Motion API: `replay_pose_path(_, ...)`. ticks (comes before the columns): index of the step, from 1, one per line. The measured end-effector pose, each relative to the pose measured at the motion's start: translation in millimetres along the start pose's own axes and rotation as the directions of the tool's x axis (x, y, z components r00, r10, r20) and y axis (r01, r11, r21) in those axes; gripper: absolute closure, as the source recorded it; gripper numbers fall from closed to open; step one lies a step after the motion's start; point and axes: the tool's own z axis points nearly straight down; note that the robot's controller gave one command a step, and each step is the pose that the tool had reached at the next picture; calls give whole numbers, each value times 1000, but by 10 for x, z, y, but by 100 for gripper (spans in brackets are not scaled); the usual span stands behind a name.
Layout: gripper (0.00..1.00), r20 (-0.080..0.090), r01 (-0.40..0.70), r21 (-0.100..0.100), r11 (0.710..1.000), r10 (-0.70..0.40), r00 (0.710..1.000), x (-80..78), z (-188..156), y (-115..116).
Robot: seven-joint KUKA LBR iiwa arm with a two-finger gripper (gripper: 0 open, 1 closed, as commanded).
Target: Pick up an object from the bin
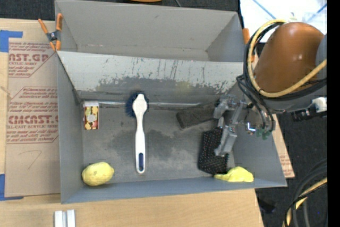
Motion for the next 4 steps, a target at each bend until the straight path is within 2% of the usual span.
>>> replay_pose_path(1, 0, -7, 250, -2, 968, -250, 968, 30, 288, 173)
replay_pose_path(2, 0, 0, 230, -2, 973, -230, 973, -27, 414, 99)
replay_pose_path(3, 0, 8, 325, 1, 946, -325, 946, -374, 71, -159)
replay_pose_path(4, 0, 6, 300, -1, 954, -300, 954, -345, 113, -133)
